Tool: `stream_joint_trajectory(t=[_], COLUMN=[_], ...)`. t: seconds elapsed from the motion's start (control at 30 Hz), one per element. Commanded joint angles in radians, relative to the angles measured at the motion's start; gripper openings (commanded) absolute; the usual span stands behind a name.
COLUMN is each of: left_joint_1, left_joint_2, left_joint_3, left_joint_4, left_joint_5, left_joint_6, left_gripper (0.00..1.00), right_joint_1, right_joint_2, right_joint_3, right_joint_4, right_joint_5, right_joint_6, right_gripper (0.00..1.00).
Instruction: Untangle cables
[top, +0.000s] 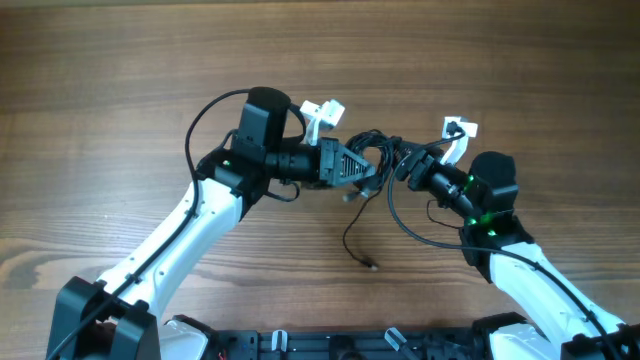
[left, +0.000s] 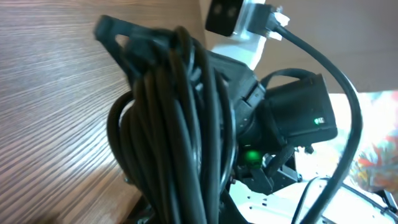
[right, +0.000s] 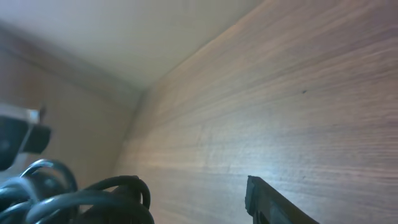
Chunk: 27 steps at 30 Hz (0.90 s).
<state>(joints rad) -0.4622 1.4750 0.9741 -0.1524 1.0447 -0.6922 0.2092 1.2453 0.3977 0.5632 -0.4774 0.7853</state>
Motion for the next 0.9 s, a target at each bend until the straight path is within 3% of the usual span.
stream_joint_trajectory(t=[0.0,0.27,0.53,0.6,0.7,0.8,0.87], left_joint_1=[-0.034,0.045,0.147,0.151,0.151,0.151,0.151], left_joint_2=[-0.026,-0.026,-0.026,-0.026,-0.026,-0.026,-0.026], left_joint_3=[0.002,0.002,0.002,0.002,0.002,0.002,0.002], left_joint_4=[0.01,0.01,0.01,0.01,0.01,0.01,0.01], left_joint_5=[0.19,0.208,0.183,0.154,0.128,0.128,0.128], left_joint_6=[0.059,0.06,0.059,0.06,0.06,0.06,0.059], left_gripper=[0.04,0.04,0.04,0.04,0.04,0.04,0.04], right_joint_1=[-0.01,-0.174,-0.233,-0.233,-0.233,-0.233,-0.233], right_joint_2=[0.01,0.009,0.009,0.009,0.009,0.009,0.009], right_joint_3=[0.008,0.008,0.008,0.008,0.008,0.008,0.008], right_joint_4=[-0.024,-0.183,-0.259,-0.255,-0.213,-0.135,-0.076], right_joint_5=[0.252,0.312,0.304,0.224,0.019,-0.259,-0.414], right_joint_6=[0.0,-0.035,-0.024,-0.032,-0.201,-0.316,-0.312], right_gripper=[0.55,0.55,0.59,0.69,0.8,0.82,0.82])
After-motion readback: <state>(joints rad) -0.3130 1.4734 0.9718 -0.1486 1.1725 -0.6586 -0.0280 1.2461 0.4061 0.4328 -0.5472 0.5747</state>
